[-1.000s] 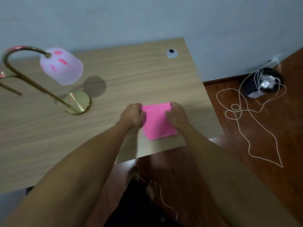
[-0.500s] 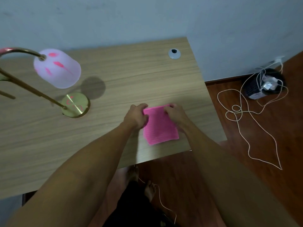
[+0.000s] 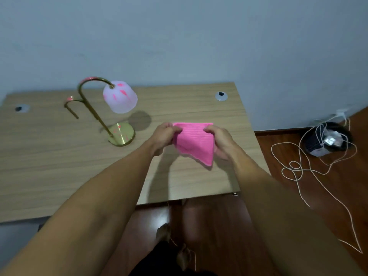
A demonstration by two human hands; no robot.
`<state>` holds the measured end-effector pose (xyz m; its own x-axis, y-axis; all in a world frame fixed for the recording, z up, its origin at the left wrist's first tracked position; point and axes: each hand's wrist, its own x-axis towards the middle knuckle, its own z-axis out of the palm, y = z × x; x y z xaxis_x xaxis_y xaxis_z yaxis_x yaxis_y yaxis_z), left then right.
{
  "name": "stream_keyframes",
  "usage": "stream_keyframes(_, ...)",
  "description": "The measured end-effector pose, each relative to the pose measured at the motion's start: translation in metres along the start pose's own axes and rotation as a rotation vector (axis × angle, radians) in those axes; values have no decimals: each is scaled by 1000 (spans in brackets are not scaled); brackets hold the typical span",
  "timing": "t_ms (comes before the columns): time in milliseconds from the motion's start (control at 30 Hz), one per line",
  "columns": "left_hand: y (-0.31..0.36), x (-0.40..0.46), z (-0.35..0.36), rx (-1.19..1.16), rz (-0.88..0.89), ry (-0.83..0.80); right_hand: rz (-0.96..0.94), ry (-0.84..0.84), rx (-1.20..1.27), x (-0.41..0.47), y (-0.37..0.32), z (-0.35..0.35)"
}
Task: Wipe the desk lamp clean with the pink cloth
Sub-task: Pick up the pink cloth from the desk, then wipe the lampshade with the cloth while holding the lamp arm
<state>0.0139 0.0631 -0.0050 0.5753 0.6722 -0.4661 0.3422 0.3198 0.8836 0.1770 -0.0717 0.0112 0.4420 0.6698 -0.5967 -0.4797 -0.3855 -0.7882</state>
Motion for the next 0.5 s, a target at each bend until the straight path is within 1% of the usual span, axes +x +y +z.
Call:
stream_keyframes(67, 11, -11, -13, -28, 44, 3, 5, -161, 52, -11, -11, 12)
stream_keyframes(133, 20, -24, -27, -58, 41, 47, 22, -344, 99, -15, -17, 27)
stream_keyframes(200, 26, -36, -41, -88, 37, 83, 36, -466, 52, -22, -22, 49)
stream_keyframes(233, 29, -40, -48, -89, 44, 107, 47, -477, 27, -27, -26, 62)
stream_keyframes(367, 44, -60, -80, -64, 101, 203, 92, -392, -17, -36, -40, 103)
stream_keyframes(433, 52, -72, -98, -82, 136, 250, 69, -358, -26, -35, -47, 119)
stream_keyframes(500, 57, -80, -117, -84, 184, 338, 29, -303, -20, -33, -54, 130)
